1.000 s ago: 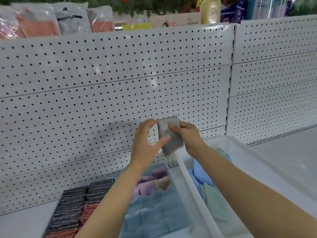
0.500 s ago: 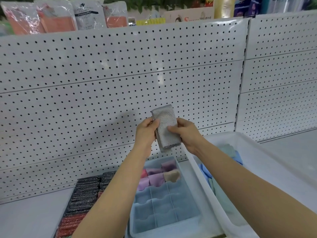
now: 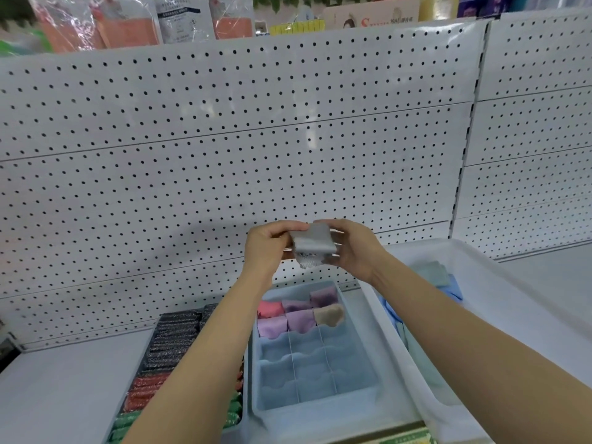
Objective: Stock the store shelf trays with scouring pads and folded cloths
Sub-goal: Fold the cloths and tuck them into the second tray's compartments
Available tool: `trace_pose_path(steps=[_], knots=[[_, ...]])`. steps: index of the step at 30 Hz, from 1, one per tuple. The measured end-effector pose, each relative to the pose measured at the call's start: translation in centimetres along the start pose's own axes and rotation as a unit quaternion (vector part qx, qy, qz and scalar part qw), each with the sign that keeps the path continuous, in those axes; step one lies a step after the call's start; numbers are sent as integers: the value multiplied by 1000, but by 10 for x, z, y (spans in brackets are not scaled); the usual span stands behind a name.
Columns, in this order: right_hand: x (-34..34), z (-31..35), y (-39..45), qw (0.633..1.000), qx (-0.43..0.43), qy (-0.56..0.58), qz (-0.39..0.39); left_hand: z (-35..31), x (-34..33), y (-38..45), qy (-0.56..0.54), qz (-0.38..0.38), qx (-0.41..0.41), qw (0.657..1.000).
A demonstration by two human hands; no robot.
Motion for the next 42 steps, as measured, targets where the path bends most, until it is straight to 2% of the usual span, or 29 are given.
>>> trace_pose_path(steps=[2, 5, 7, 9, 11, 13, 15, 17, 21, 23, 26, 28, 31, 35, 39, 42], knots=[[-5, -15, -2, 998, -46, -9, 37, 2, 8, -2, 47, -19, -24, 998], [-14, -25, -1, 991, 7, -86, 102, 12, 14, -6, 87, -15, -14, 996], [-12, -35, -1, 986, 33, -137, 87, 23, 17, -9, 90, 18, 22, 996], [-14, -44, -5, 978, 55, -185, 83, 36, 19, -11, 180, 58, 30, 981], [-17, -59, -9, 969, 67, -222, 89, 53, 25, -10, 349, 58, 7, 935], [-20, -81, -14, 961, 65, -248, 107, 71, 34, -10, 450, 38, -4, 892], [-22, -105, -19, 934, 58, -319, 148, 92, 44, -11, 489, 23, -1, 872], [-24, -129, -25, 888, 52, -414, 192, 110, 53, -11, 514, 22, 5, 857], [-28, -165, -28, 820, 54, -526, 219, 143, 55, -11, 586, 45, 20, 809], [-26, -181, -27, 806, 34, -550, 217, 156, 50, -9, 621, 66, 16, 781], [-23, -204, -23, 804, 13, -554, 216, 168, 41, -5, 667, 92, -4, 740], [-23, -215, -21, 813, -3, -542, 214, 170, 36, -3, 712, 100, -30, 695], [-31, -218, -18, 780, 13, -569, 259, 174, 31, 3, 770, 112, -37, 628], [-42, -205, -16, 765, 47, -572, 293, 181, 29, 12, 805, 104, -24, 583], [-44, -197, -15, 718, 61, -632, 286, 184, 23, 15, 819, 122, -17, 560], [-45, -201, -15, 720, 74, -636, 268, 185, 21, 17, 829, 99, -38, 548]])
Point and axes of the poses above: each hand's wrist, its own y-axis towards the middle knuckle, its own x-axis out of the back of the hand, z = x × y, the point moved 9 cm from there along y, towards the middle knuckle, and after that the axes turned 14 degrees about x, right-handed, at the moved point
